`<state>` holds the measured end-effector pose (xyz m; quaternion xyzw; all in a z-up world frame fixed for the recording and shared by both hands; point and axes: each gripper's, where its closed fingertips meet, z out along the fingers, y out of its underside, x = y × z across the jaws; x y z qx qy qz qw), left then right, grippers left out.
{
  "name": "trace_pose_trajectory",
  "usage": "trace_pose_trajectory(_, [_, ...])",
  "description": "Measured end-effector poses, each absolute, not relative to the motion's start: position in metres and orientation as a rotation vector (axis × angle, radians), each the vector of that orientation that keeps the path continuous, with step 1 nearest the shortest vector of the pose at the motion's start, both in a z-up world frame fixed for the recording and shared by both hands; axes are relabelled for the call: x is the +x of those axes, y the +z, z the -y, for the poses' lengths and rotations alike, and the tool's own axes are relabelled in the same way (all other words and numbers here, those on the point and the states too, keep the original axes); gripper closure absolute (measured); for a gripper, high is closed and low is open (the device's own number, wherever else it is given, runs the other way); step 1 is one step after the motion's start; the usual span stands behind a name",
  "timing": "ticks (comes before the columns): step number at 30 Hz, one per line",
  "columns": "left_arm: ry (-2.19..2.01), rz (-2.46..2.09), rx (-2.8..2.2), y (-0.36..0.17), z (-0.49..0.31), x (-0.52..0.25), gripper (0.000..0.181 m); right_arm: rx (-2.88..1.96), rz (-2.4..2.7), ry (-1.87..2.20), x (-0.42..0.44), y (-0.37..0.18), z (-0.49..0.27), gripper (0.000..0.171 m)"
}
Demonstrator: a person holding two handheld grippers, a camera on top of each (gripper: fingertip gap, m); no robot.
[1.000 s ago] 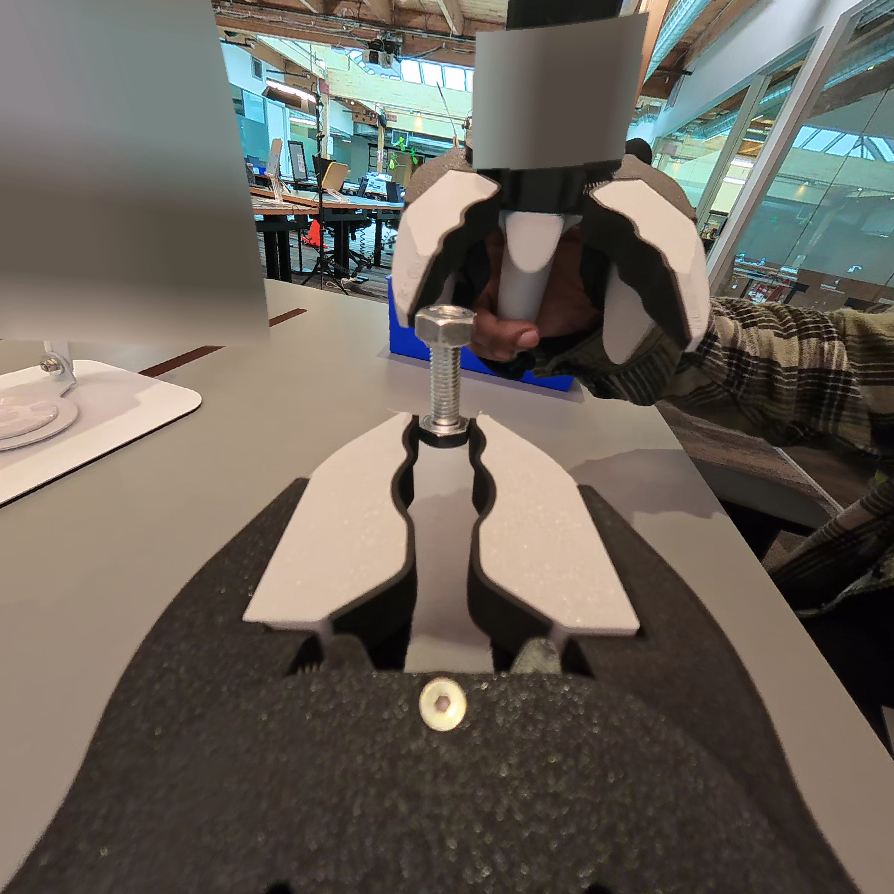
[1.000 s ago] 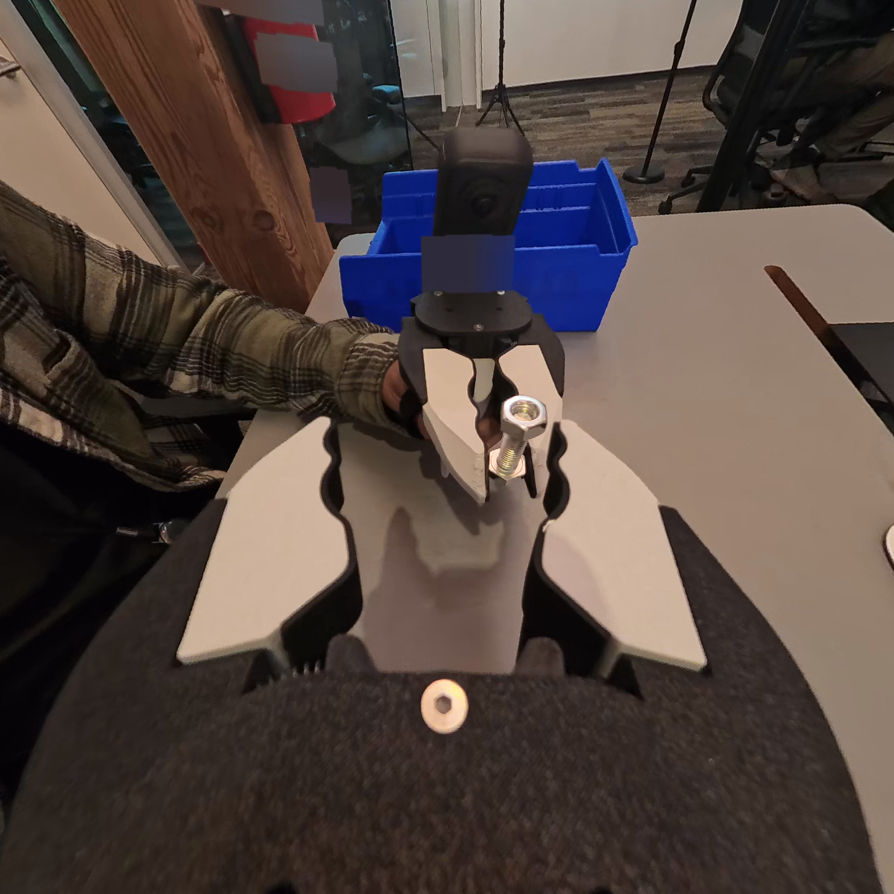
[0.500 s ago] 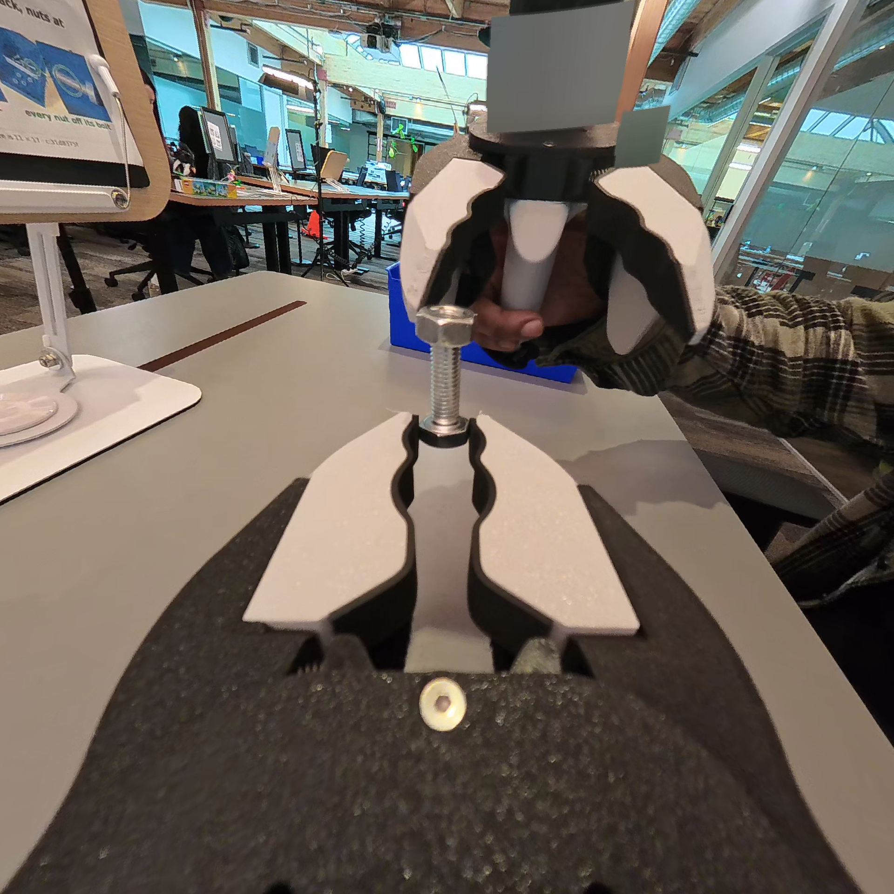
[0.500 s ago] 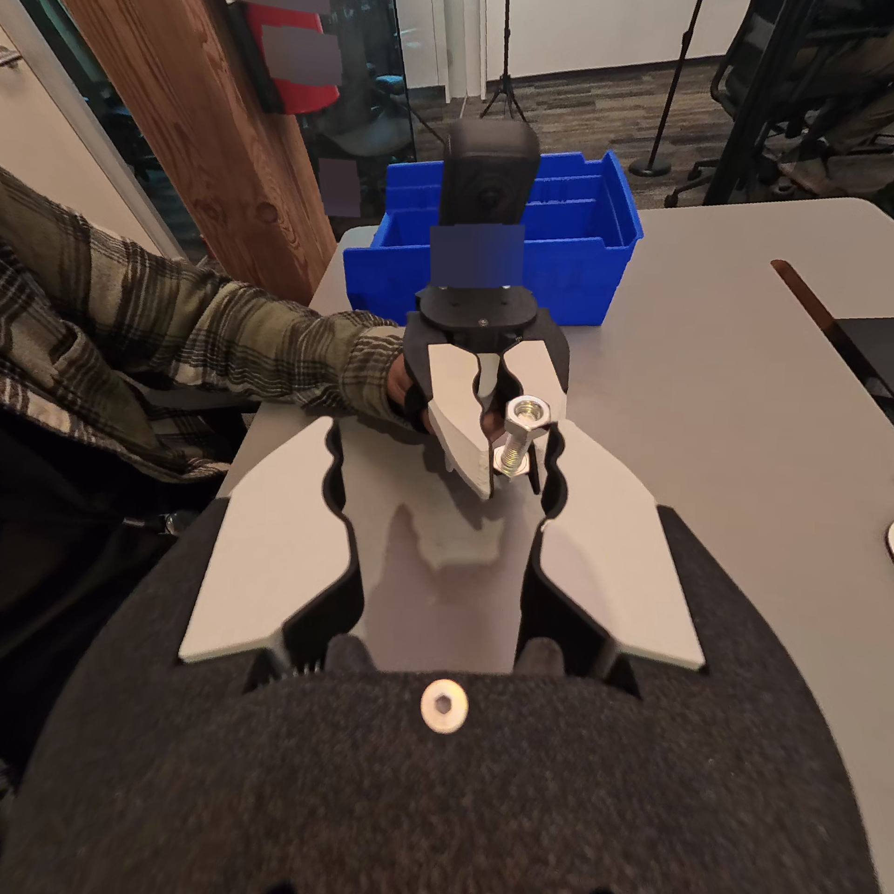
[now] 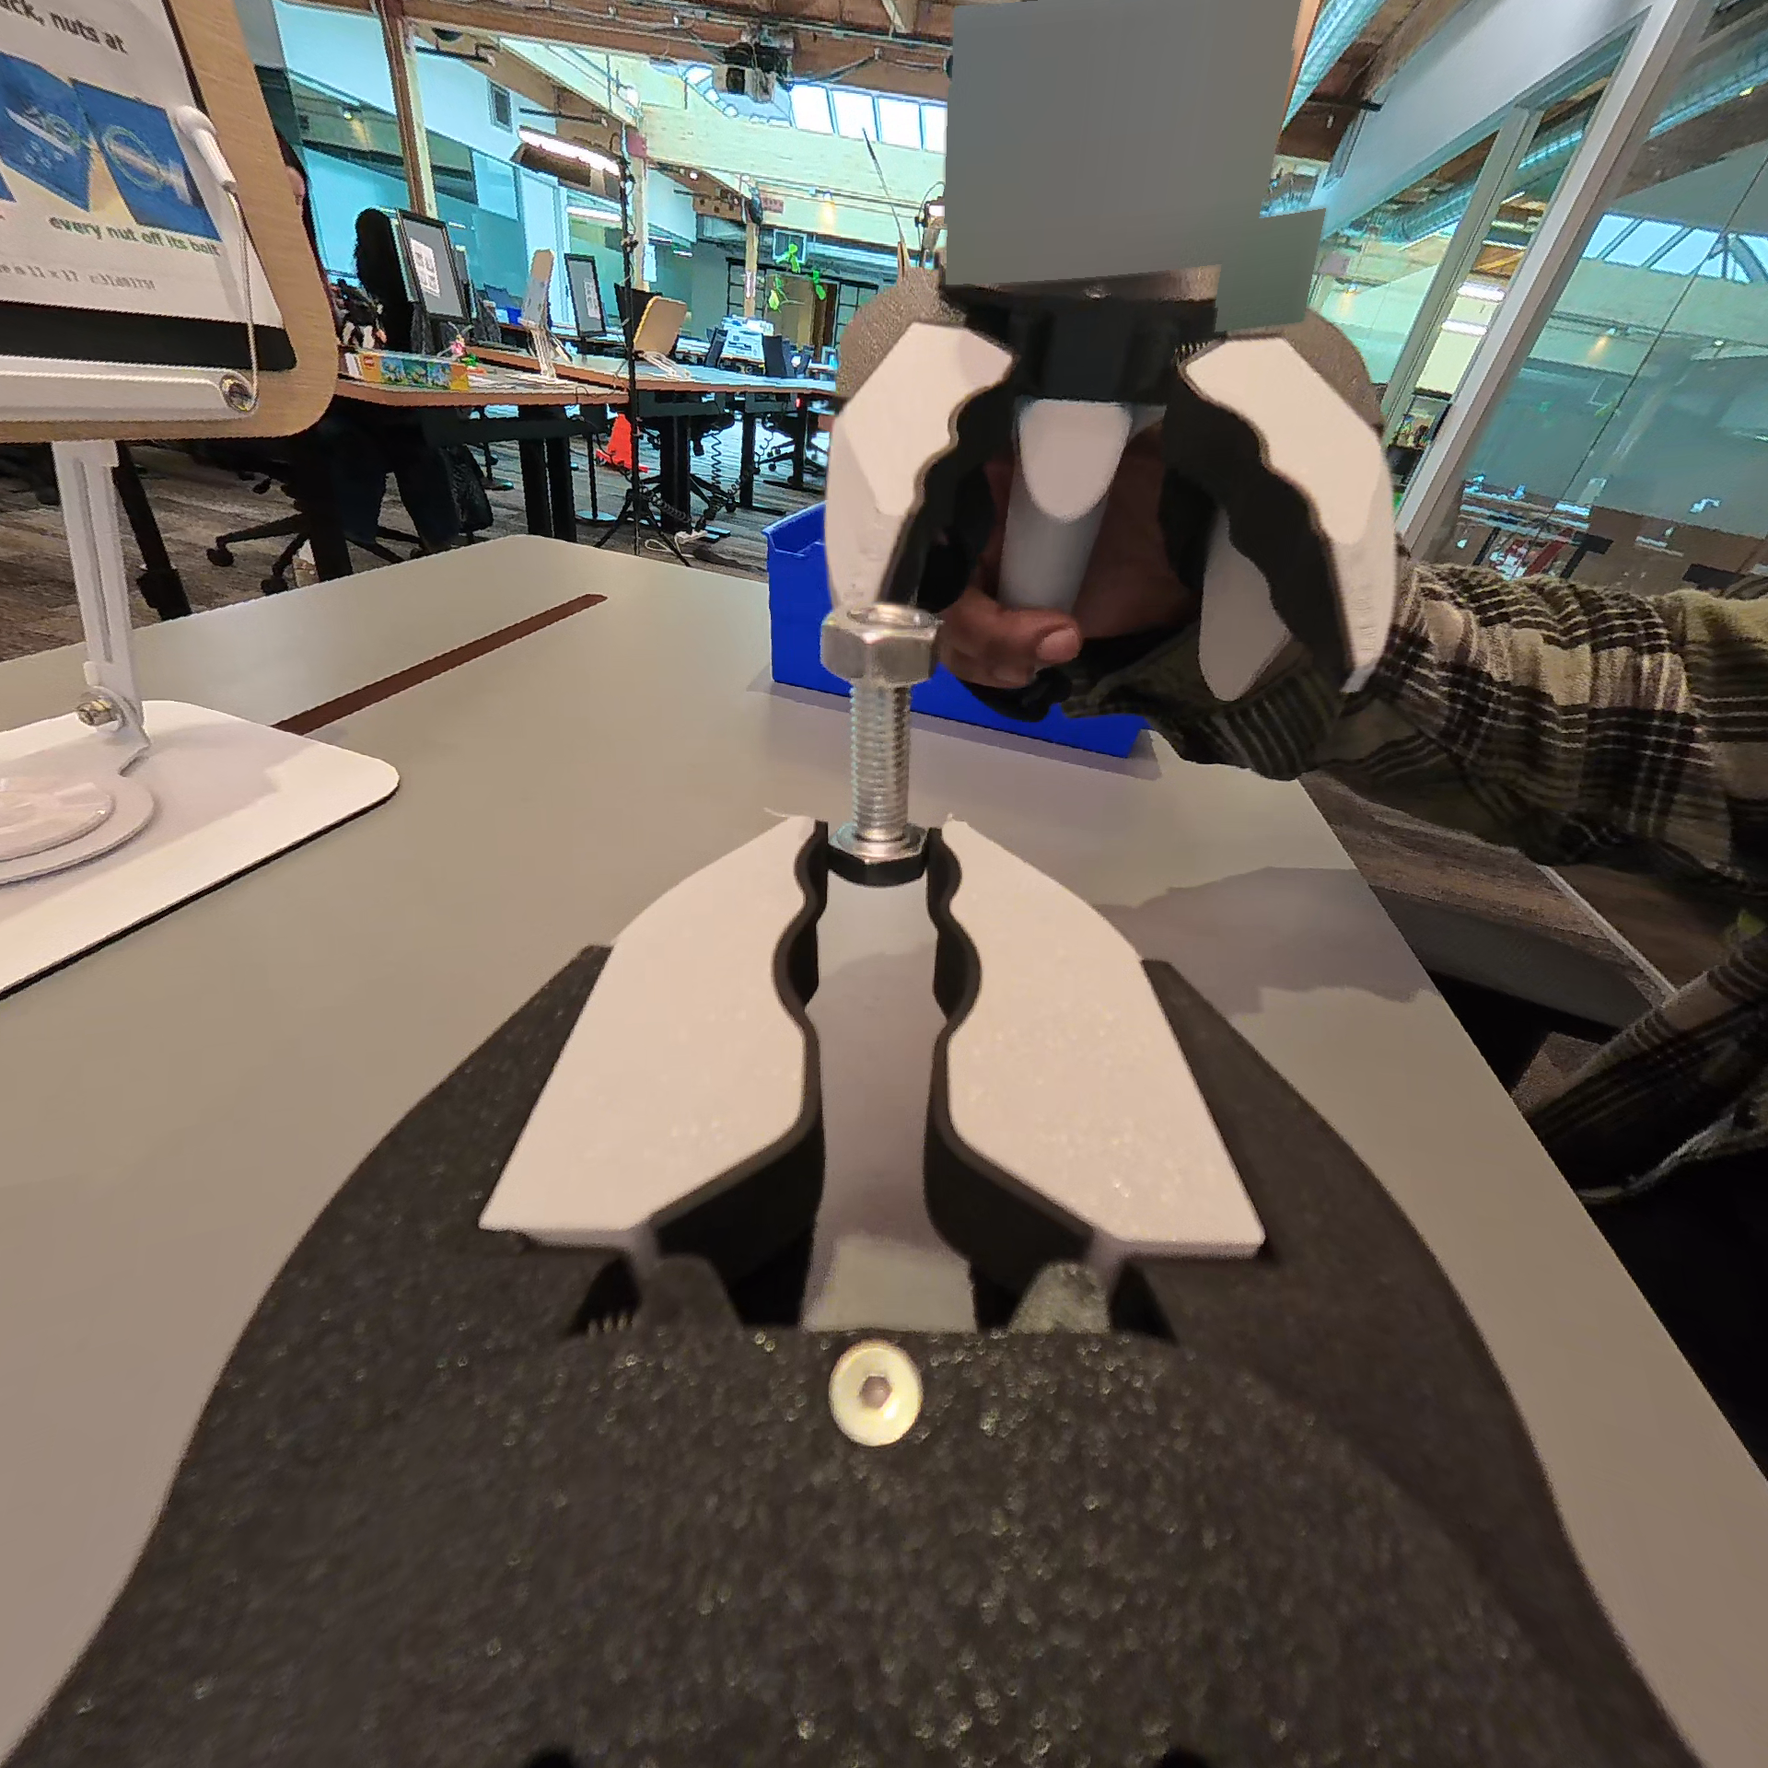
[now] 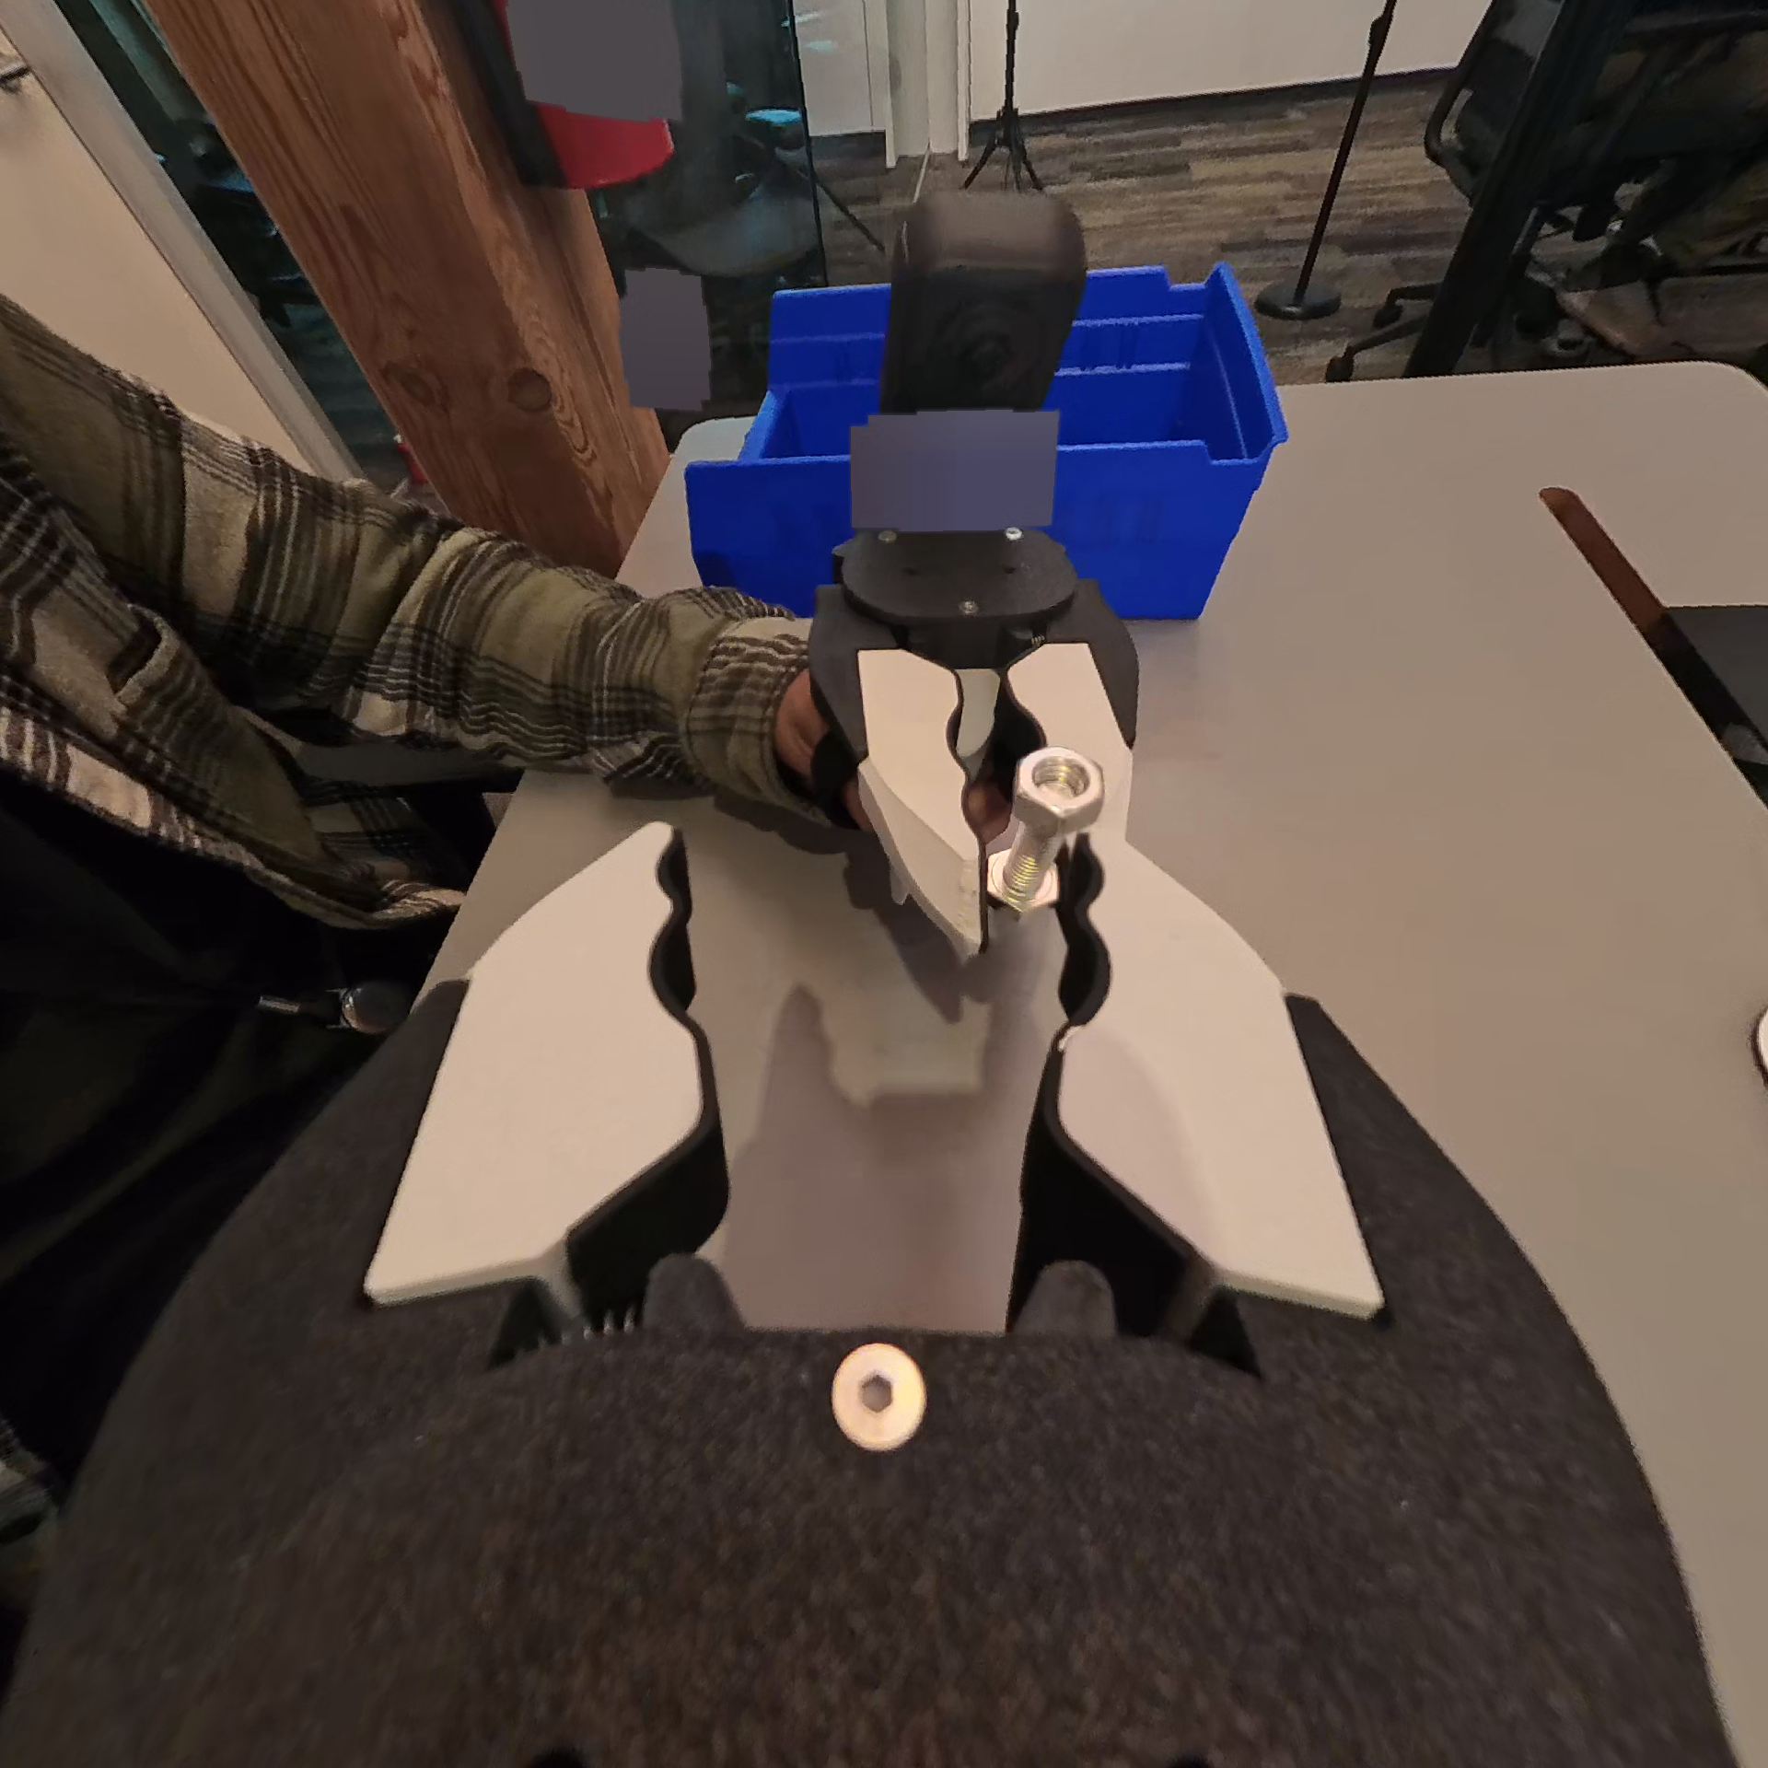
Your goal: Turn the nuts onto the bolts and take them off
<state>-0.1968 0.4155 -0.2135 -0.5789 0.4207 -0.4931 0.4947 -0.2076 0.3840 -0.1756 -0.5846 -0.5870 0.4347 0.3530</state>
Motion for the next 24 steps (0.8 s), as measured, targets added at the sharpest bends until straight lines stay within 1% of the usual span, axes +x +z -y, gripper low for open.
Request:
trace_pose_trajectory(5, [-1.197, -1.033, -1.396, -0.213, -0.413, -0.195, 0.162, -1.507, 1.476, 1.103, -0.208, -0.169, -0.393, 0.095])
trace_pose_trajectory(8, [-1.183, -1.051, -1.389, -0.213, -0.411, -0.194, 0.162, -1.497, 1.531, 0.999, -0.206, -0.168, -0.401, 0.104])
trace_pose_trajectory(10, [-1.179, -1.066, -1.386, -0.215, -0.410, -0.193, 0.162, -1.499, 1.591, 0.963, -0.206, -0.167, -0.402, 0.117])
trace_pose_trajectory(19, [-1.155, -1.109, -1.373, -0.216, -0.405, -0.190, 0.162, -1.534, 1.807, 0.871, -0.214, -0.179, -0.403, 0.153])
trace_pose_trajectory(24, [-1.119, -1.092, -1.368, -0.214, -0.408, -0.191, 0.162, -1.598, 1.690, 0.884, -0.218, -0.177, -0.406, 0.154])
